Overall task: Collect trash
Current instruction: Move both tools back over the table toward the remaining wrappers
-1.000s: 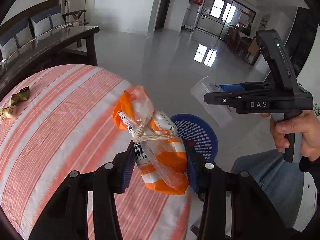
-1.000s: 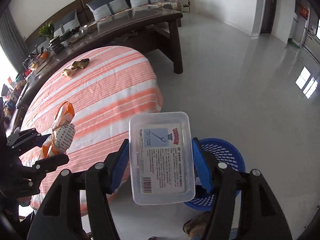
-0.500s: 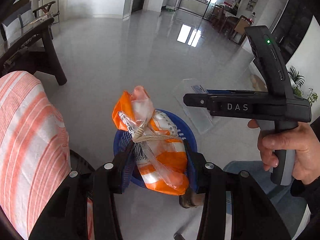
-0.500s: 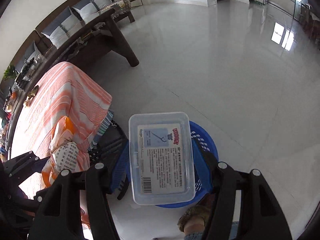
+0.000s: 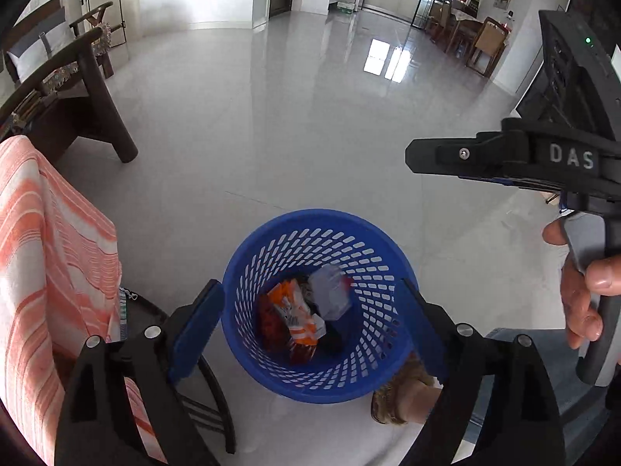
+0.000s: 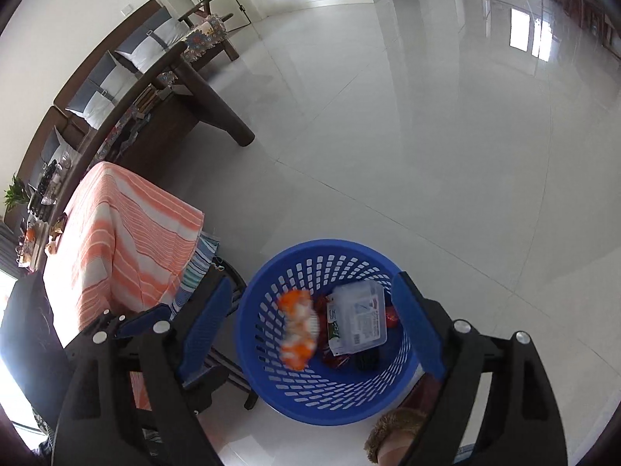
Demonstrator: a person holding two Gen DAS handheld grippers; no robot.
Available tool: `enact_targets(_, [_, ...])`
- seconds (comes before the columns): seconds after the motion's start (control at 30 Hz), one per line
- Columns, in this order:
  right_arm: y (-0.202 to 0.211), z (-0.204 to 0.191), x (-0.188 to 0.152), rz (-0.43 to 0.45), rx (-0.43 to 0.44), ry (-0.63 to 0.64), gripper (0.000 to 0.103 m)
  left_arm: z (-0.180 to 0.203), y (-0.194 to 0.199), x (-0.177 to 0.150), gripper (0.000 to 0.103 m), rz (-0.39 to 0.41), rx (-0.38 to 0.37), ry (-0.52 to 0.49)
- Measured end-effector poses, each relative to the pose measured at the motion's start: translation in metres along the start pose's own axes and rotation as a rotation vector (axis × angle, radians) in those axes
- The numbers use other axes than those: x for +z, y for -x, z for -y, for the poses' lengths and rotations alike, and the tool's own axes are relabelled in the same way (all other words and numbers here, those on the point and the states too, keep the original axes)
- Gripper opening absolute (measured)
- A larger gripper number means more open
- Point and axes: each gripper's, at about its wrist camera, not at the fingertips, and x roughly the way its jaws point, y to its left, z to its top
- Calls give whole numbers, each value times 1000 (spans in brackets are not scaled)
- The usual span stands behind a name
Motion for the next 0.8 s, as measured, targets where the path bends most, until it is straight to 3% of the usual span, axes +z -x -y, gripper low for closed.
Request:
enact_targets(0.13, [6, -5, -2, 31, -1, 4, 86, 1, 48, -7, 95, 94, 9, -21])
enact_targets(0.27, [12, -35, -14, 87, -58, 97, 97, -12, 107, -34, 98, 174, 61, -23])
enact_targets(0.5, [21, -129, -65, 187, -77, 396, 98, -98, 185, -100, 98, 182, 256, 149])
enact_targets(0.7, [19, -228, -116, 163, 80, 515, 98, -190, 225, -151, 98, 142, 460, 286])
enact_targets(0.8, [12, -281, -128, 114, 150, 598, 98, -233, 244, -171, 98, 136, 517, 364])
